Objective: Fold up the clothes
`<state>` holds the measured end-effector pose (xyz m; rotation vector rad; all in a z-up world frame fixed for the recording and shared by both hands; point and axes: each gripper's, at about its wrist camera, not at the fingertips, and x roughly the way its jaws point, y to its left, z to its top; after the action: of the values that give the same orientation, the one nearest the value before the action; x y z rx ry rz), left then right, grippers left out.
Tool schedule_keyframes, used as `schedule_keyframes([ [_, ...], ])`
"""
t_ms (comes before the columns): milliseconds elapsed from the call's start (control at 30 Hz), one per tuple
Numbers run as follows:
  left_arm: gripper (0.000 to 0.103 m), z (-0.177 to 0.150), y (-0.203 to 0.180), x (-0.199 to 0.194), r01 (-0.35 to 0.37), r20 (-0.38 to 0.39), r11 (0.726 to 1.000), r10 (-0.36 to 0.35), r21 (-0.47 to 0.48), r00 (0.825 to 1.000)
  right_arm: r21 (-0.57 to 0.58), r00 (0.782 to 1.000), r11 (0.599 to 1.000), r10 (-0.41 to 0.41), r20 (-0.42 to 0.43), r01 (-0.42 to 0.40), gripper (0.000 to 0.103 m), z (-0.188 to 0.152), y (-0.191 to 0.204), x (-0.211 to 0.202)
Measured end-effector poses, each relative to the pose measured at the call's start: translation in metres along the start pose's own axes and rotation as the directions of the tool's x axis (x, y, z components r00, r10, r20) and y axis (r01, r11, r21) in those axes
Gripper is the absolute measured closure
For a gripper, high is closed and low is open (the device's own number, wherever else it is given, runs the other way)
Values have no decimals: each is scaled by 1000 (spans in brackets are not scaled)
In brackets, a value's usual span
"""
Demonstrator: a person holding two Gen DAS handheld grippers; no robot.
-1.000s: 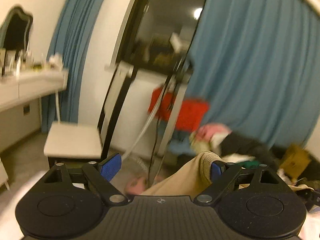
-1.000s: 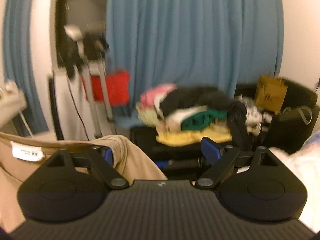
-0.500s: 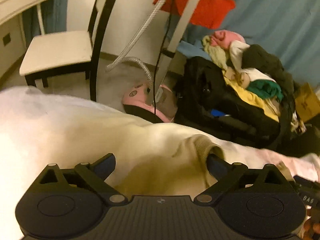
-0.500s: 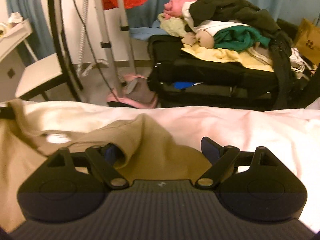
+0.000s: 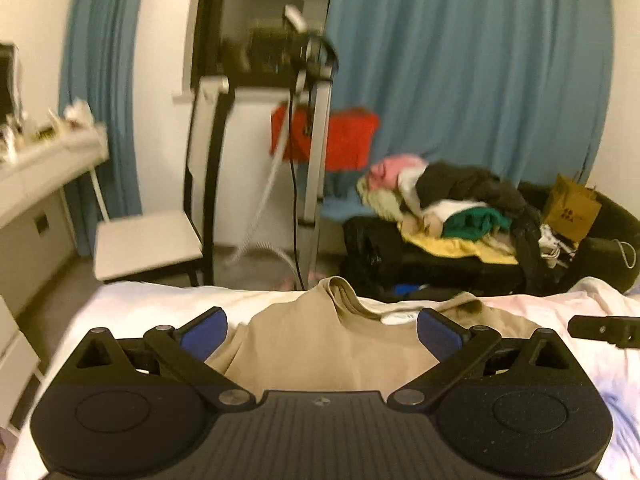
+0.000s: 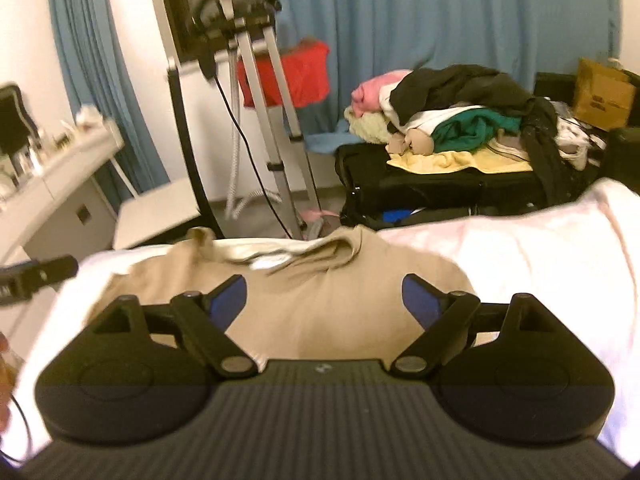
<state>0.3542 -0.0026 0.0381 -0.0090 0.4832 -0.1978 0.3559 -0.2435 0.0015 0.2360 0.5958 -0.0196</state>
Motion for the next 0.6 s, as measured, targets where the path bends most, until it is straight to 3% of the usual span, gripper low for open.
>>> schedule_keyframes([
  [167, 0, -44, -13, -104, -25, 112, 999, 22, 33, 993, -18, 997, 1000, 25, 72, -24, 17, -47, 13, -77],
  [333, 0, -92, -10, -175, 20, 139, 1000, -17, -21, 990, -44, 989, 998, 49, 142, -43, 17, -95, 26, -150],
  [467, 0, -125, -1, -189, 52, 107, 997, -45, -64, 993, 6, 979, 998, 63, 192, -66, 17, -130, 22, -176],
  [600, 0, -139, 21, -161, 41, 26, 988, -38, -150, 999, 45, 975, 995, 83, 206, -94, 17, -159, 17, -171],
])
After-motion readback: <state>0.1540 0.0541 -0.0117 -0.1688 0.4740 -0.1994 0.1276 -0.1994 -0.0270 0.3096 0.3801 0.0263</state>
